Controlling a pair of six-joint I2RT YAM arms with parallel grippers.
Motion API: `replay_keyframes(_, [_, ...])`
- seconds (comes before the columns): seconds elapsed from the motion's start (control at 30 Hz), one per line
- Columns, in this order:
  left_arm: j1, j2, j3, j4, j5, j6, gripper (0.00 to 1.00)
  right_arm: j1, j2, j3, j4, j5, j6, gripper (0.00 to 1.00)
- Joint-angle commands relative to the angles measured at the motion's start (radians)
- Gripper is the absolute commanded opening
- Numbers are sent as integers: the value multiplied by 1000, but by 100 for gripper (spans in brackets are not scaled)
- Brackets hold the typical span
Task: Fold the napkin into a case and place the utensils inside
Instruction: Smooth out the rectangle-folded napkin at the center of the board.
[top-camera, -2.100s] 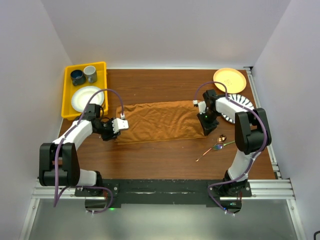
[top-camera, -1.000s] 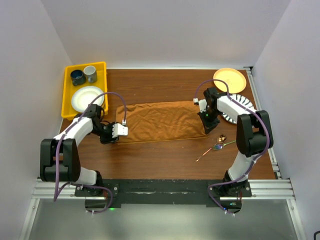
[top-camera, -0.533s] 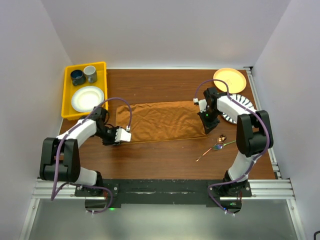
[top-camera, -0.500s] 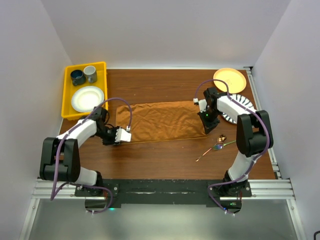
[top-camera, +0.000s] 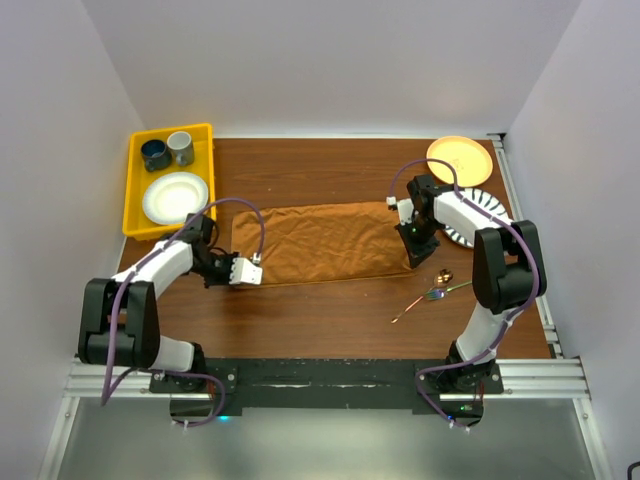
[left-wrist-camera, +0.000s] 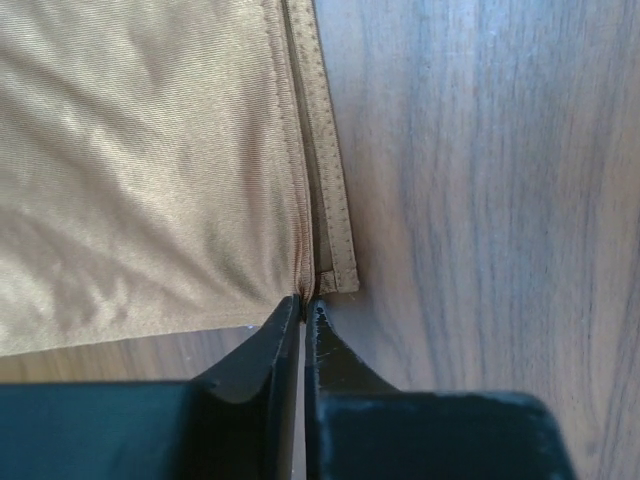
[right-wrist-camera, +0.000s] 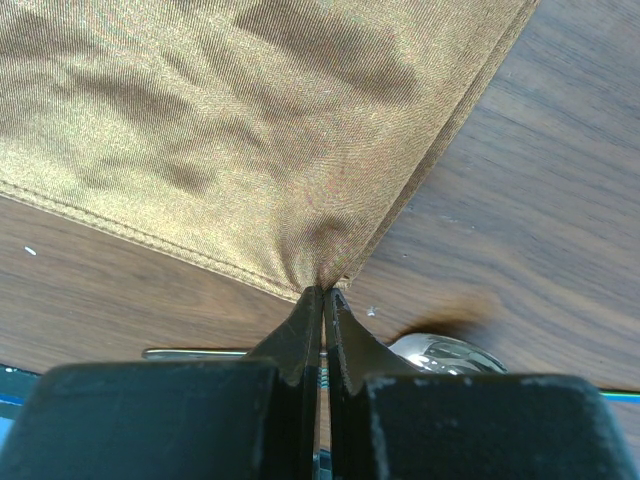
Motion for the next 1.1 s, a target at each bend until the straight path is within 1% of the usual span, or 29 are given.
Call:
replay_keyframes(0.0, [-4,-55,9,-7,19,20,1,-2,-5,37,-7,-8,-6,0])
replay_keyframes(0.03, [-4,-60,14,-16,31,18,0,-2,-6,40,-7,-5,-6,0])
replay_keyframes(0.17, [-5,-74,49,-65,61,15,0,-3,-11,64,-15,17,-10,0])
replay_keyframes(0.43, [-7,-89,58,-96,61,12,0,-11,-11,90,-27,40,-24,0])
replay_keyframes(0.67, [-15,-89,38,-83,58,-5,0,-25,-6,64,-6,58,-35,0])
replay_keyframes(0.87, [-24,-83,9,-62,61,-23,2,-25,35,56,19,45,-32,0])
replay_keyframes(0.93, [-25,-79,-3,-59,51,-23,4,-25,43,52,22,38,-32,0])
replay_keyframes(0.97, [-25,-77,-8,-57,47,-22,7,-23,49,49,27,38,-33,0])
replay_keyframes(1.0, [-25,-77,-11,-56,41,-23,12,-25,51,46,27,40,-33,0])
replay_keyframes(1.03, [-25,-77,-16,-56,39,-22,15,-25,52,40,30,41,-38,0])
replay_keyframes(1.07, [-25,-77,-19,-59,36,-22,20,-25,52,38,33,49,-38,3])
